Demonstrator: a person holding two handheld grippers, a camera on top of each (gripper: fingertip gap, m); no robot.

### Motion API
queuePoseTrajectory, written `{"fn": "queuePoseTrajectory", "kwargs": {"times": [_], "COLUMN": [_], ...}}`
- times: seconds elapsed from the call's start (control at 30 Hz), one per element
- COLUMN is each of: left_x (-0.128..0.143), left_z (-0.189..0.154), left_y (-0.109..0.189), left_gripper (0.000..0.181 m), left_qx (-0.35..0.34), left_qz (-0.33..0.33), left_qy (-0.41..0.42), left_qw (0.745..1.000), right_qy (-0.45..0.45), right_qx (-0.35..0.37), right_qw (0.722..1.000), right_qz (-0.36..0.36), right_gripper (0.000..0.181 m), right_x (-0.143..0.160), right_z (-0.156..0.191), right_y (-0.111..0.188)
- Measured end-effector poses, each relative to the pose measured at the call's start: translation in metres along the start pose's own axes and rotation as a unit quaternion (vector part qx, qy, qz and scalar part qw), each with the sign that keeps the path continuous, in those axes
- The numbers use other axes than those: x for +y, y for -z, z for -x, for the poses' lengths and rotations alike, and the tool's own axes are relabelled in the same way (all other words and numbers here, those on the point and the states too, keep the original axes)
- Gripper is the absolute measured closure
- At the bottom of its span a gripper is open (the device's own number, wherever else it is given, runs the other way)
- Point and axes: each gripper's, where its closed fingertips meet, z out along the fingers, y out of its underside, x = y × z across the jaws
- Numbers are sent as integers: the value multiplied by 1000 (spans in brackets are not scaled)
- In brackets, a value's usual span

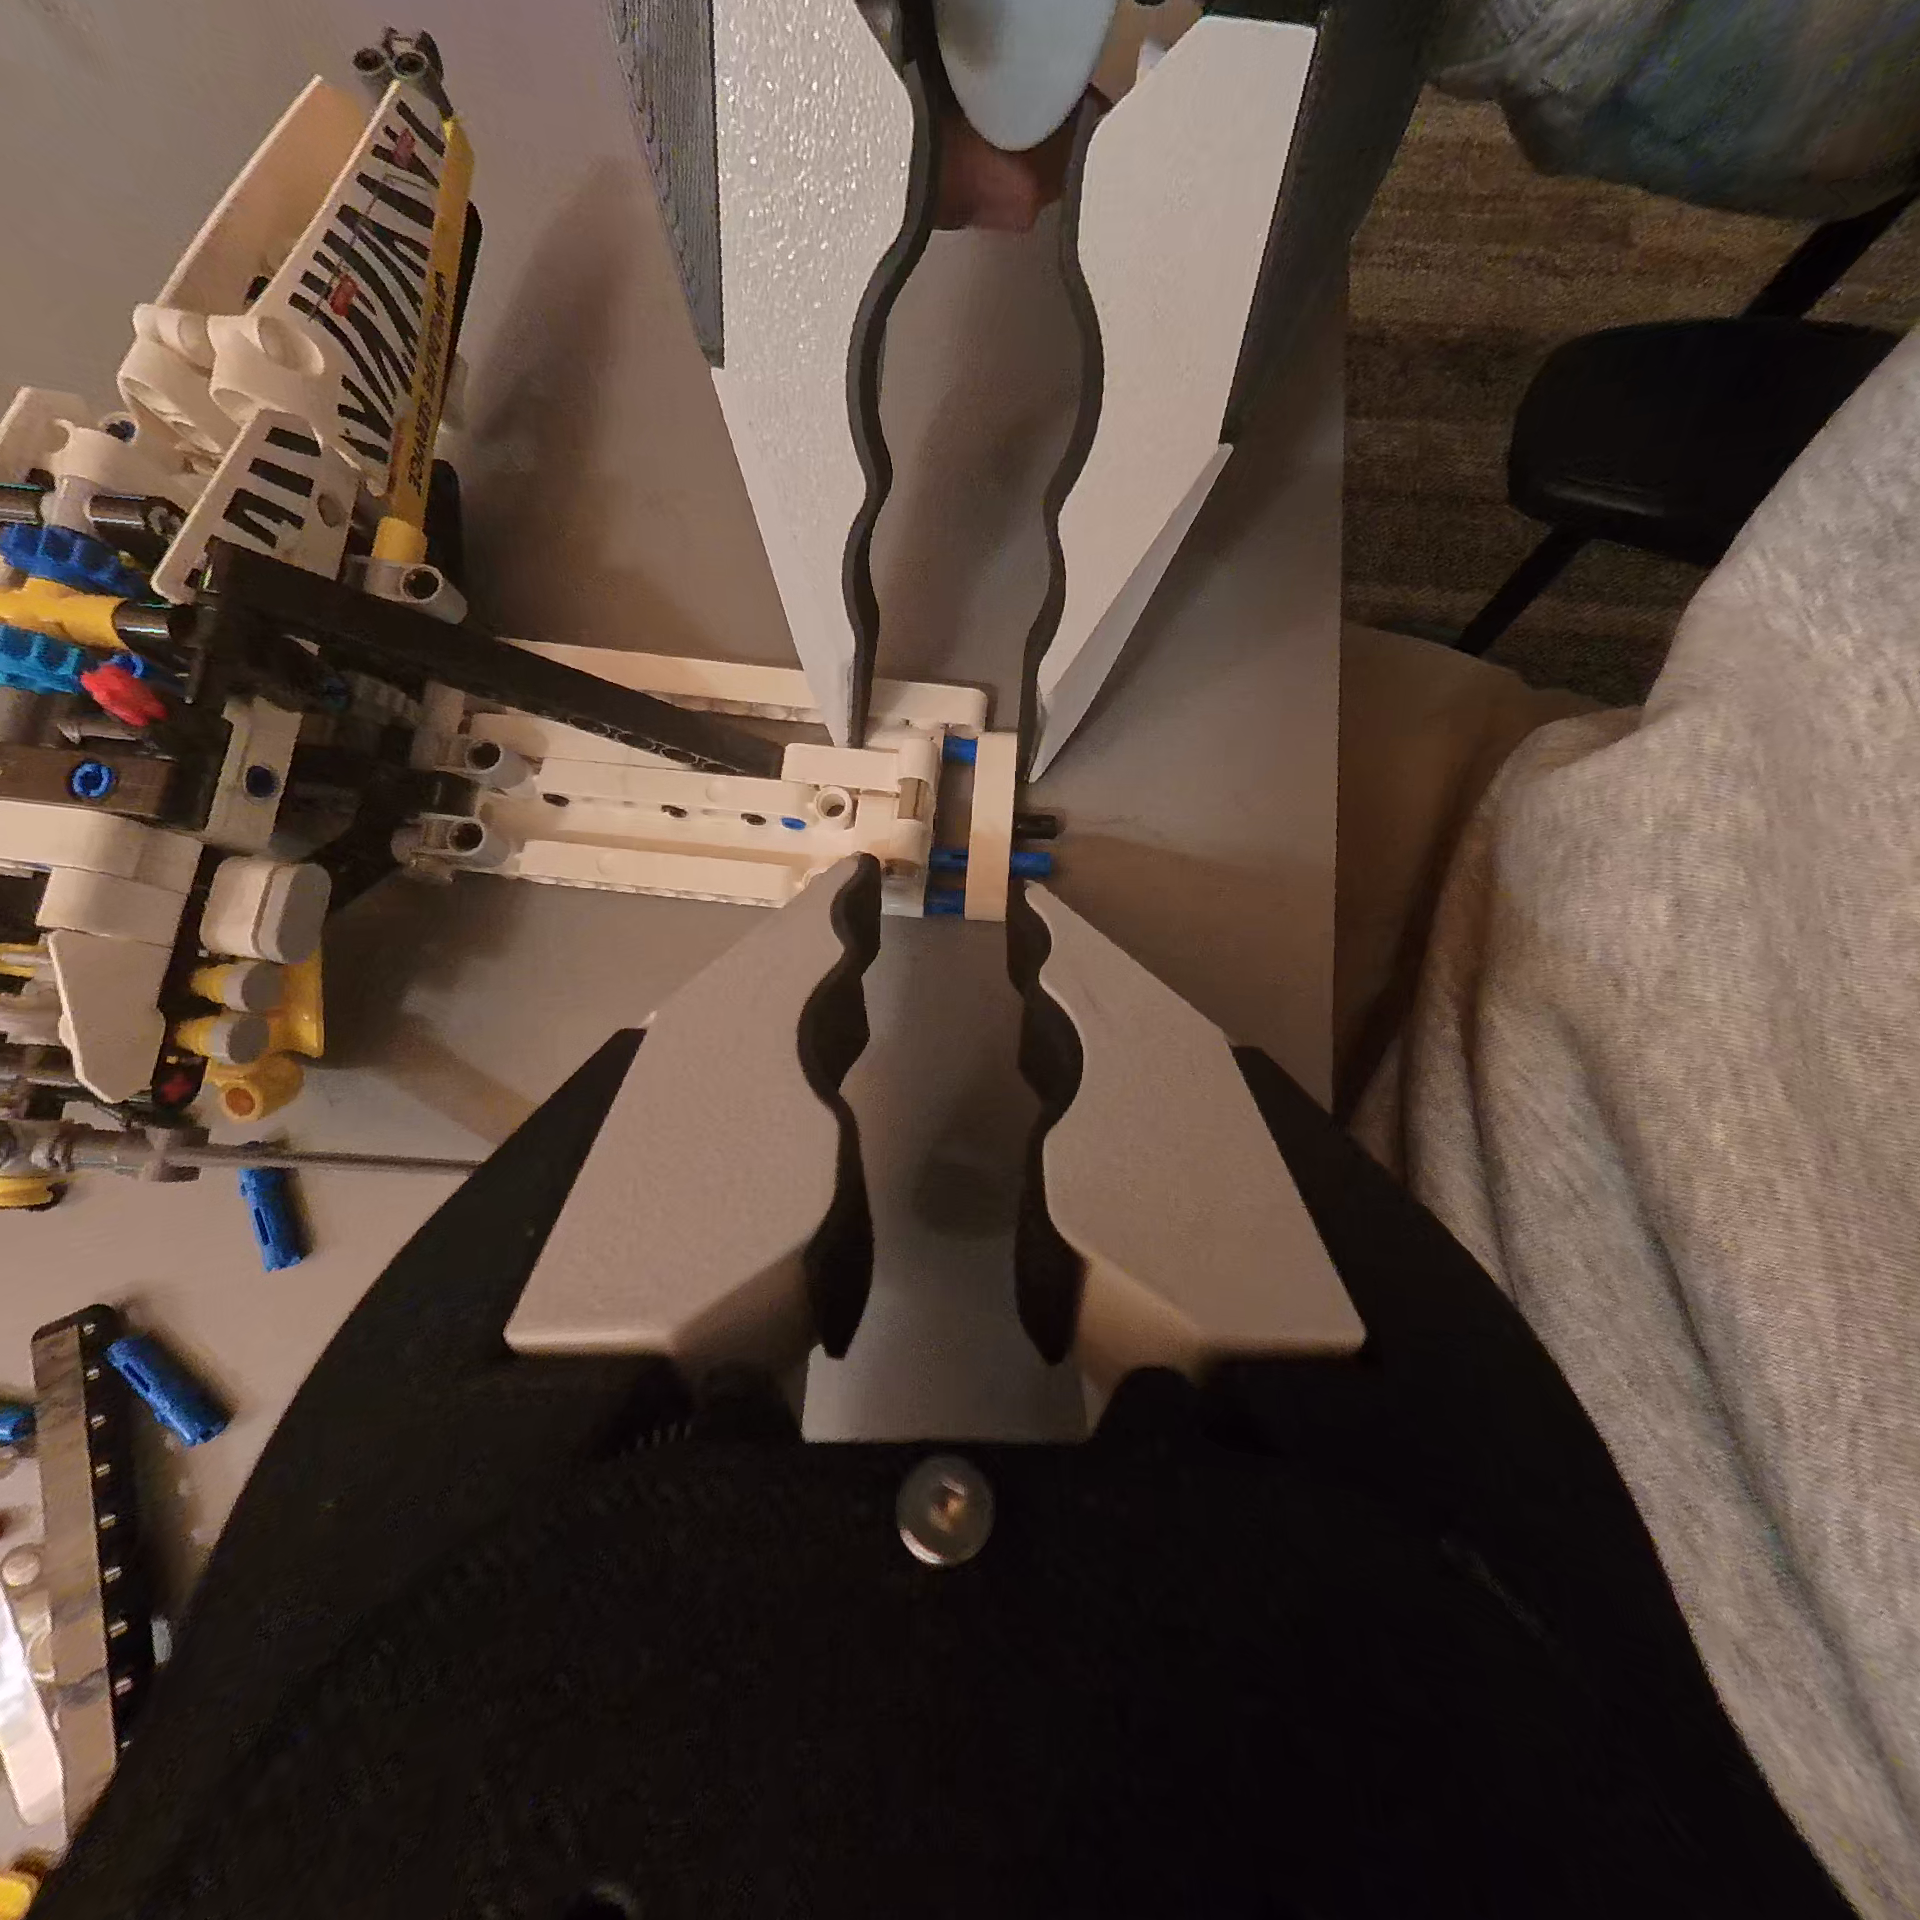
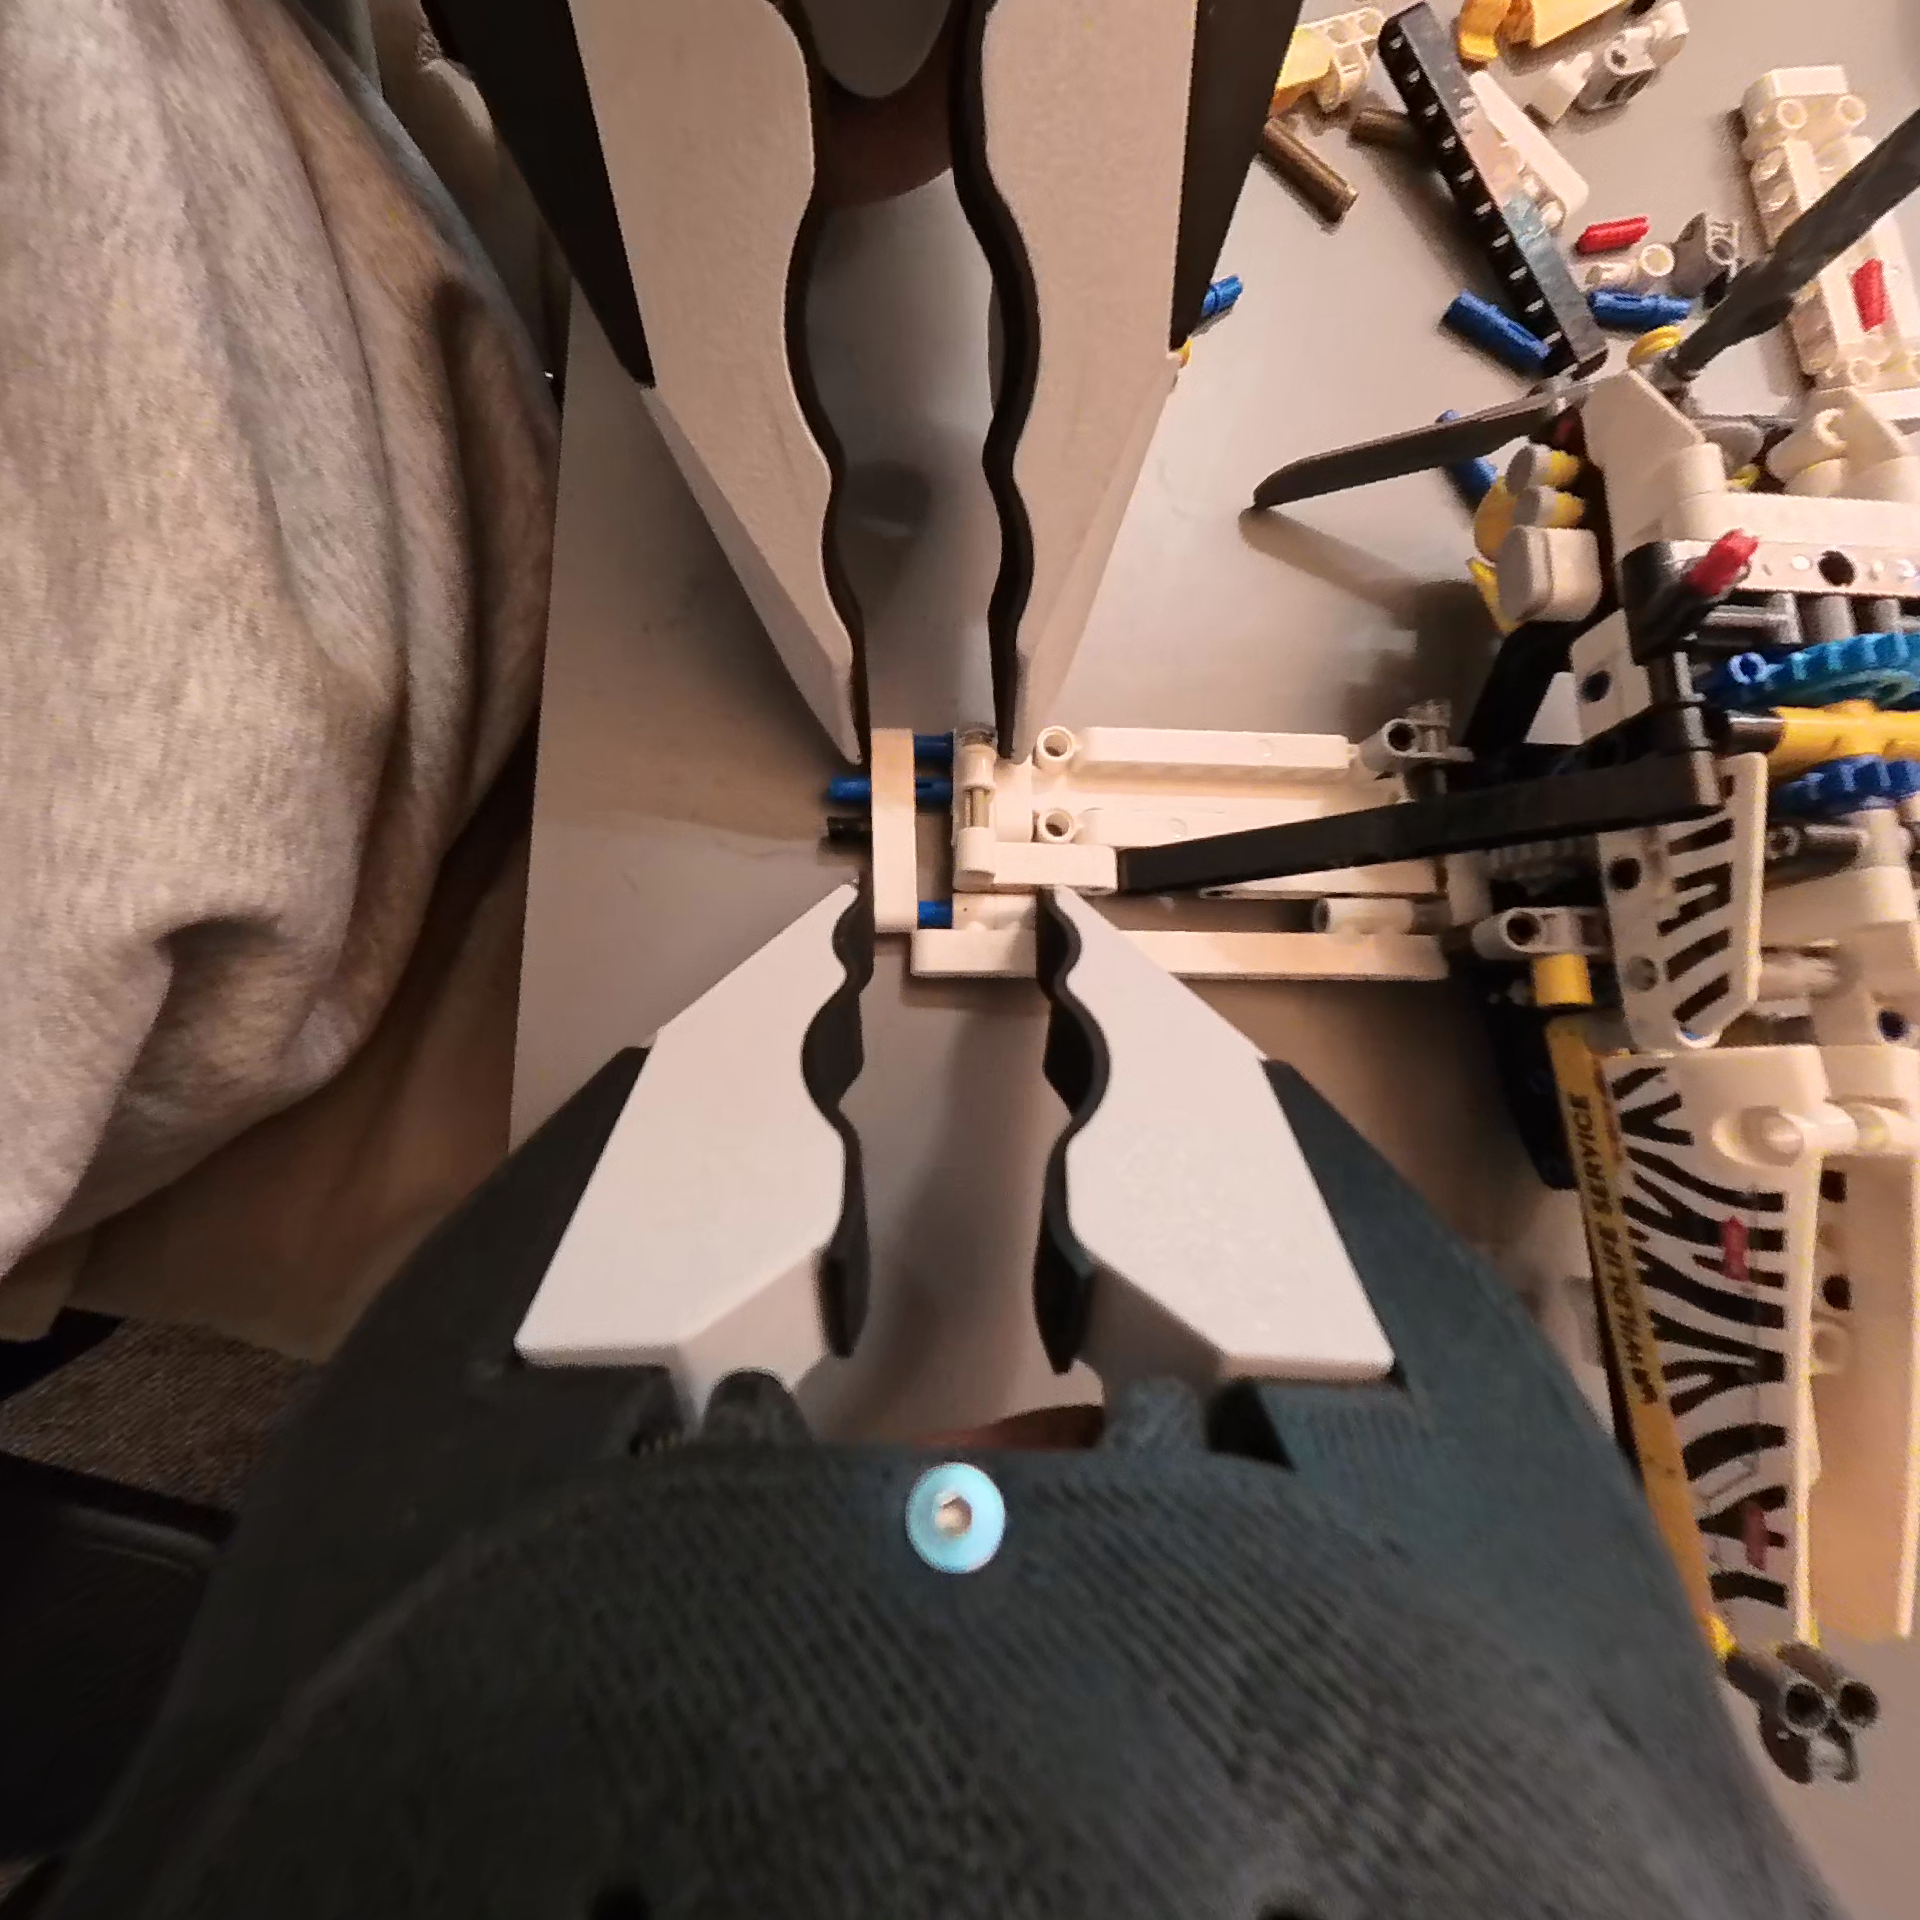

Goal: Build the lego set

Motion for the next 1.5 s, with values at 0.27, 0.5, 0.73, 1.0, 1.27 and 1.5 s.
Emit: {"fn": "queuePoseTrajectory", "kwargs": {"times": [0.27, 0.5, 0.73, 1.0, 1.27, 1.5], "left_x": [0, 1, 1, 1, 1, 4], "left_z": [0, 0, 0, 0, 1, 5], "left_y": [1, 1, 2, 2, 3, 4], "left_gripper": [160, 160, 160, 160, 156, 149], "left_qx": [8, 16, 22, 25, 13, -16], "left_qz": [0, 0, 0, -1, -2, 4], "left_qy": [-5, 0, 3, 5, 3, -8], "left_qw": [1000, 1000, 1000, 1000, 1000, 1000], "right_qy": [1, 0, 18, 16, 17, 6], "right_qx": [1, -8, -3, -7, -36, -26], "right_qw": [1000, 1000, 1000, 1000, 999, 1000], "right_qz": [-3, -21, -7, -7, 15, 5], "right_gripper": [151, 152, 152, 151, 151, 151], "right_x": [0, 0, 0, 1, 2, 1], "right_z": [0, 1, 1, 2, 1, 1], "right_y": [0, 0, 0, 1, 0, 0]}}
